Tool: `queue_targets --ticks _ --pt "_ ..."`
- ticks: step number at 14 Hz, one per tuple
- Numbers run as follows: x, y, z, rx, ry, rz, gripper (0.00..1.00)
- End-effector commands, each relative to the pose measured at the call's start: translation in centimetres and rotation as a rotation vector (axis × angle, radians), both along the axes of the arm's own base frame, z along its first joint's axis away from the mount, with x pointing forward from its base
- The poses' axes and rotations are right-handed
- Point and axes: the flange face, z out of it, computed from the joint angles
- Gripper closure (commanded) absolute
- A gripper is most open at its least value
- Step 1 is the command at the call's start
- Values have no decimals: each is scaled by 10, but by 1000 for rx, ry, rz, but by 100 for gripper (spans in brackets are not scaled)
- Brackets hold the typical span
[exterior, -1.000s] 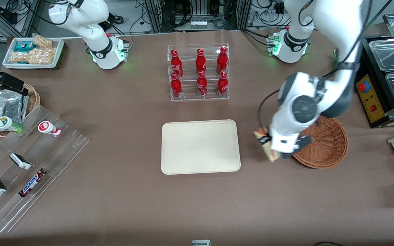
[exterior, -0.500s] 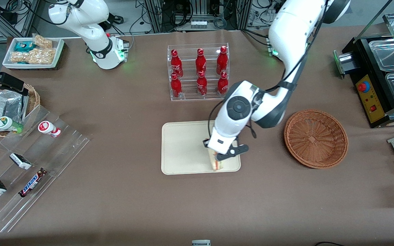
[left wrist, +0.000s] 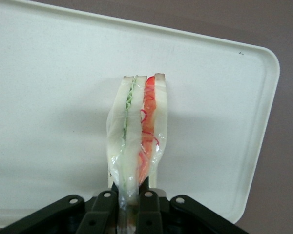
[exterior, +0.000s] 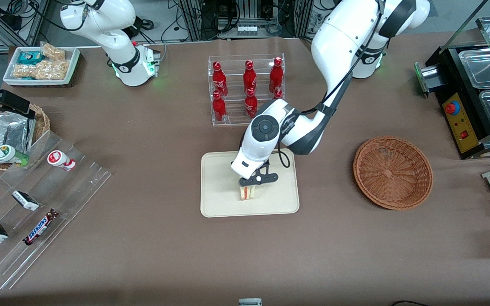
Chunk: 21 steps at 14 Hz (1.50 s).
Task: Place sandwich from basket to tray
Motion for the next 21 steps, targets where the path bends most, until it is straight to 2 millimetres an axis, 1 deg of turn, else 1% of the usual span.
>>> queue_targets --ticks 1,2,3,4,5,6,7,10,11,12,15,16,17,18,19,20,21 --pt "3 0 -5 -3 0 -7 79" --pt "3 1 -6 -3 3 -4 32" --pt "4 1 -5 -4 -2 -8 0" --pt "5 0 2 -8 -10 -9 0" --pt "7 1 13 -17 -22 -7 0" --pt "9 1 30 -27 -42 -6 0" --pt "11 3 53 -42 -65 0 0" --pt "14 20 108 -39 -69 52 0" --pt "20 34 129 -35 -73 66 0" --pt "21 45 149 -26 -67 73 0" --pt "19 79 198 20 -55 82 0" --pt "16 84 204 36 -41 79 0" --pt "22 101 208 59 -25 100 0" --pt "29 119 206 94 -8 118 0" --pt "29 127 205 126 2 119 0" --pt "35 145 198 168 13 138 0" --pt "39 160 198 187 10 154 0"
